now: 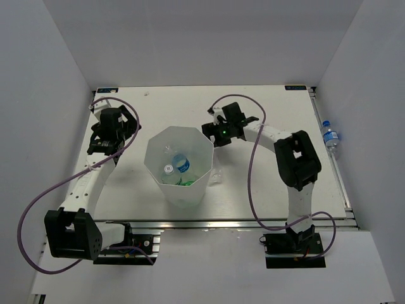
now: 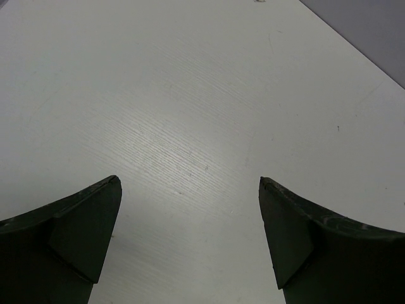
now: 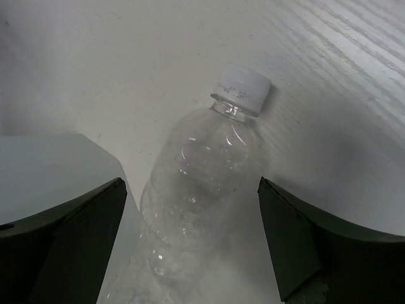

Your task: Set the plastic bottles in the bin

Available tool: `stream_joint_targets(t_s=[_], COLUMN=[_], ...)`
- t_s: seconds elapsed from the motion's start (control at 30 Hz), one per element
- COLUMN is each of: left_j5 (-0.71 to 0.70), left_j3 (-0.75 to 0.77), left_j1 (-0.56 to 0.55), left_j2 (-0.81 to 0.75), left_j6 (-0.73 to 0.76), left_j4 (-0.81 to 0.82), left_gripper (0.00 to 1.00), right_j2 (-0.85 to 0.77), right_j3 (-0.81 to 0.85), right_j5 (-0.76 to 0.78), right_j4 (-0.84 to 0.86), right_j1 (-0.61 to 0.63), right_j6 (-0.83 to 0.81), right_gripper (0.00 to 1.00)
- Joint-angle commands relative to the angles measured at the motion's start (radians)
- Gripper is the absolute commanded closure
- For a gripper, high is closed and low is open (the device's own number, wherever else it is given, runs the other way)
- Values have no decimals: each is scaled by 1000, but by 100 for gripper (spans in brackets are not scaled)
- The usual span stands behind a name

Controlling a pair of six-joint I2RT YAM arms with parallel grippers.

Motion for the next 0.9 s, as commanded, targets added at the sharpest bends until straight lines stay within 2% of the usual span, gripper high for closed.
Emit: stream_joint_targets(t_s=[0.0,0.13,0.23,0.3,0.33,0.4,0.5,0.53,0.67,0.73,0.8,0.87], left_j5=[5,7,4,7,8,8,13,13,12,13,13,12], left_j3=[15,17,20,22,20,25,23,20,5,5,-1,-5], left_j1=[0,0,-1,0,-1,0,-1,0,-1,-1,-1,-1], left_j2=[-17,-8,0,0,-3,-6,-22,-25,-36,-36,-40,-45], left_j6=[12,17,15,15,15,15,15,15,9,6,6,5], left_j4=[2,5,2,-1,-1,1,7,8,19,21,24,30], left_gripper=[2,2,2,2,2,2,2,2,2,2,2,2], right_j2=[32,86,92,72,42,-3,-132,-196,-334,-379,-393,-408], right_j3=[81,58,27,6,1,10,50,108,292,399,462,507], right_j5=[-2,34,43,35,37,60,112,133,177,52,-1,0], right_j4=[-8,-2,7,27,32,33,20,-11,-55,-49,-54,-68], right_j1=[36,42,38,27,9,-17,-89,-123,-148,-136,-102,5], right_j6=[-12,3,14,40,60,75,54,40,-30,-40,-43,-115], right_gripper=[11,11,19,41,62,71,74,74,69,69,69,68])
